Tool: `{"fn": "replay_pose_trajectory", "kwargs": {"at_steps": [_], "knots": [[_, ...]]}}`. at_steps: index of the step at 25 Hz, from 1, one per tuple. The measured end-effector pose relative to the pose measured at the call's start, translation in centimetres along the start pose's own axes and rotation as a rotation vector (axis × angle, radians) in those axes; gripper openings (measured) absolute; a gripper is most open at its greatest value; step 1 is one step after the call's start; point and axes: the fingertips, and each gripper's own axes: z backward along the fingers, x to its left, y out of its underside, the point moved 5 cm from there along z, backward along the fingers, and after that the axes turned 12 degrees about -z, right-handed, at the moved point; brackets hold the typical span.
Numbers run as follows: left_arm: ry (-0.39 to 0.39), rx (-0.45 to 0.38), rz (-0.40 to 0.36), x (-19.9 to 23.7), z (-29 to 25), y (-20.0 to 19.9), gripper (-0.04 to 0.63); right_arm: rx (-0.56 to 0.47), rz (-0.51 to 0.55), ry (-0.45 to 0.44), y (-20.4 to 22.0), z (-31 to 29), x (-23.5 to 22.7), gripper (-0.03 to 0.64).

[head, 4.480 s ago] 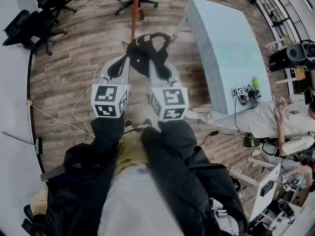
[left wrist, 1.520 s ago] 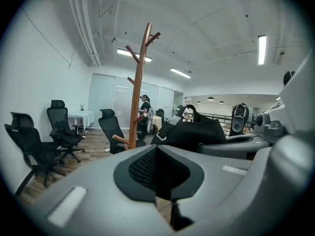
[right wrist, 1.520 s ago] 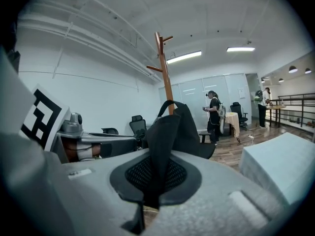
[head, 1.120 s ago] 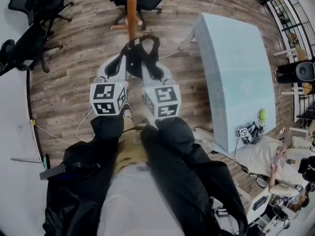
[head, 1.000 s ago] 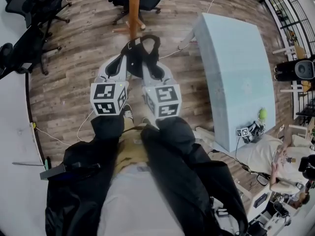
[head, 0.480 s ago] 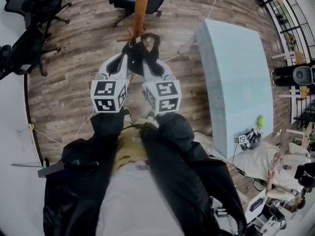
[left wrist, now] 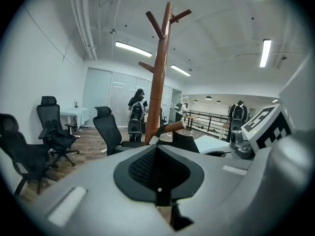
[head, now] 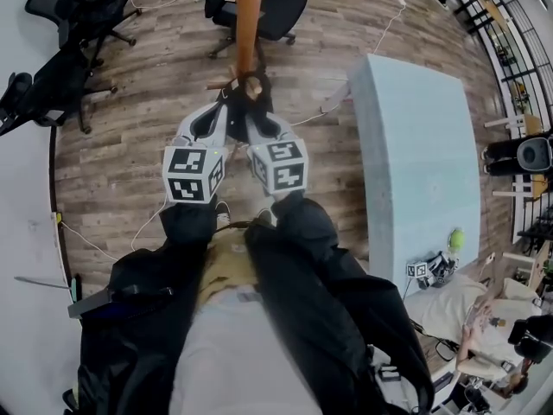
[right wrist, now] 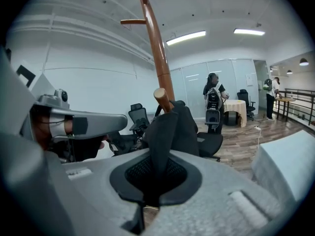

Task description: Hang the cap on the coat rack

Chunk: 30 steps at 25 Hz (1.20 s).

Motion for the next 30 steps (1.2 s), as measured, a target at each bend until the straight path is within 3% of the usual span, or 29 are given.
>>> {"fn": "replay_pose_trajectory", "kwargs": {"at_steps": [5, 10, 17, 22, 30], "knots": [[-0.005, 0.002, 0.003, -0.2, -0.3, -0.5, -0.002, 0.021, 0.028, -0.004, -0.4, -0.5, -0.6, 0.025], [0.001, -0.013, 0.01, -0.9, -0.4, -1.4, -0.002, -0.017, 0.034, -0.013, -1.6, 1.1, -1.1, 0.115], [0.001, -0.06, 0.007, -1.3, -0.1, -3.1, -0.002, -0.171, 0.055, -0.014, -5.2, 5.2, -0.3, 0.127], [0.019, -0.101, -0.007, -2.0, 0.0, -4.5, -0.002, -0.284, 0.107, 0.004, -7.9, 7.8, 0.5, 0.116], [0.051, -0.169, -0.033, -3.4, 0.1, -6.7, -0.002, -0.418, 0.149, 0.057, -10.3, 11.0, 1.0, 0.002]]}}
